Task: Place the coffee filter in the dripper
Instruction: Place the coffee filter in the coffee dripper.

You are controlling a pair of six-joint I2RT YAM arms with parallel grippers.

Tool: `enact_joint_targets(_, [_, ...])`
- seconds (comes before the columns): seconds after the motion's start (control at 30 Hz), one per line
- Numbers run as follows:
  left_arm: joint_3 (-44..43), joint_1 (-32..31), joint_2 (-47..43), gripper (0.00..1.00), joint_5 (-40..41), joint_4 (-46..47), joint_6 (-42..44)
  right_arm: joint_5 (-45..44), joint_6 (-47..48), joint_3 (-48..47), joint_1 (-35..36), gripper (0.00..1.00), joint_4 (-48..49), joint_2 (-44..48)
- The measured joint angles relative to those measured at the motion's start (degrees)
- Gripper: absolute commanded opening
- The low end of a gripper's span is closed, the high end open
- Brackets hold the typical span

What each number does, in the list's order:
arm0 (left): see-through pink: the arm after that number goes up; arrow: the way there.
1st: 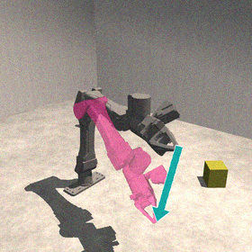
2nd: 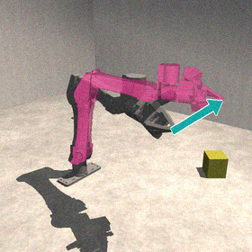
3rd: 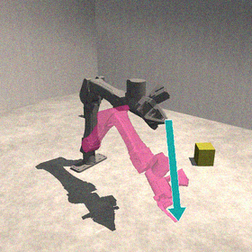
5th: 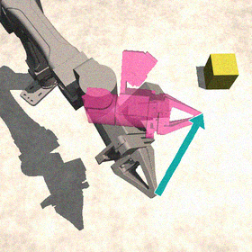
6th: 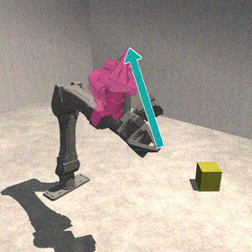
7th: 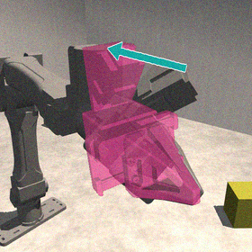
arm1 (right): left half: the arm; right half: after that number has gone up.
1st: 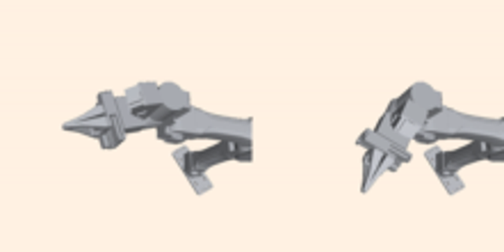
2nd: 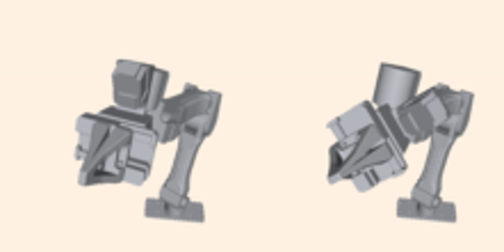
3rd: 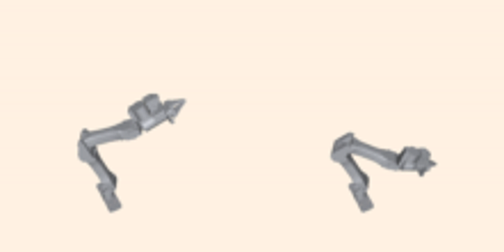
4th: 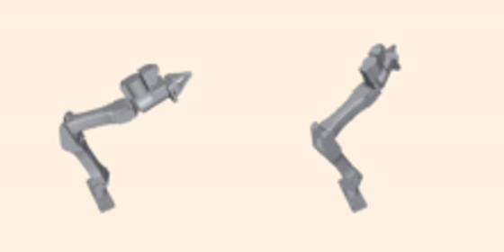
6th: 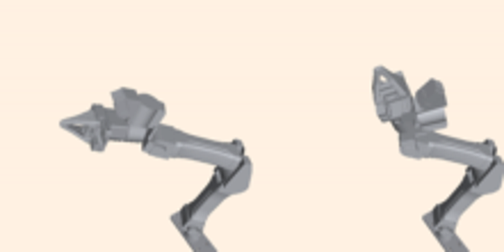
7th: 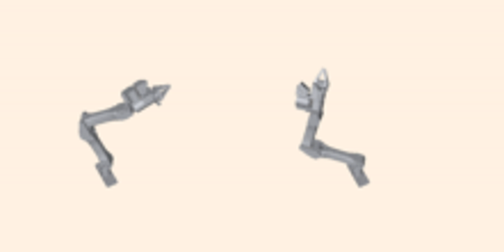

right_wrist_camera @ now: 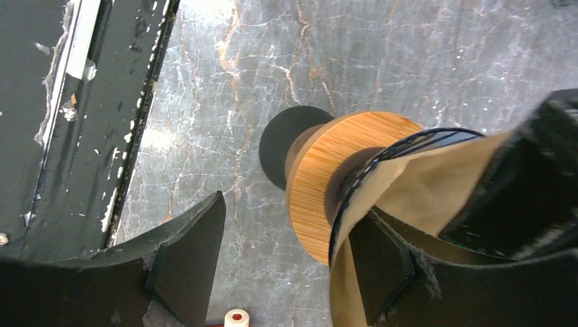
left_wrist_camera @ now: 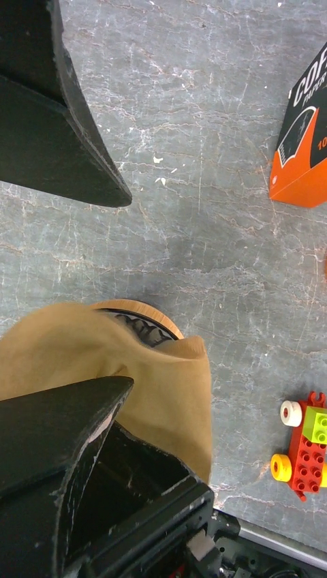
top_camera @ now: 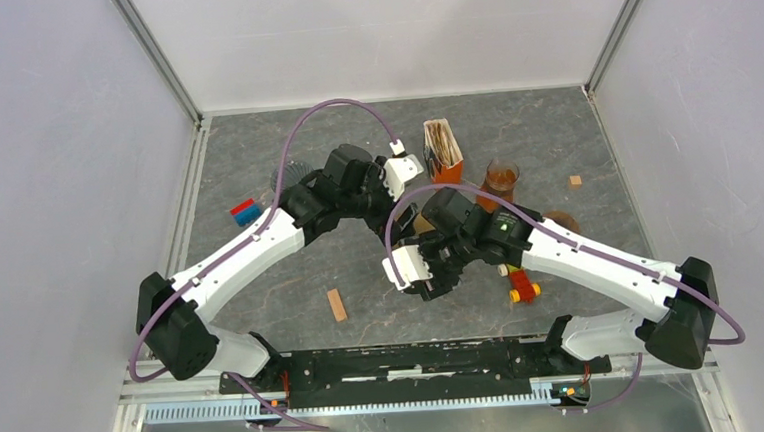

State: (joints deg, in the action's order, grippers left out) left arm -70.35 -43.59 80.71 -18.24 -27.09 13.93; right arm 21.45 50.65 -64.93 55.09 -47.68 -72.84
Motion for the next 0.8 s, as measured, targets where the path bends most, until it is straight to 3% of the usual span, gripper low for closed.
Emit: enact_joint_targets(0.8, [-3.2,0.1,-1.2,1.0,3.1,-2.9,0.0,0.5,0.2,3.3,0.0,0.7,2.7,-1.3])
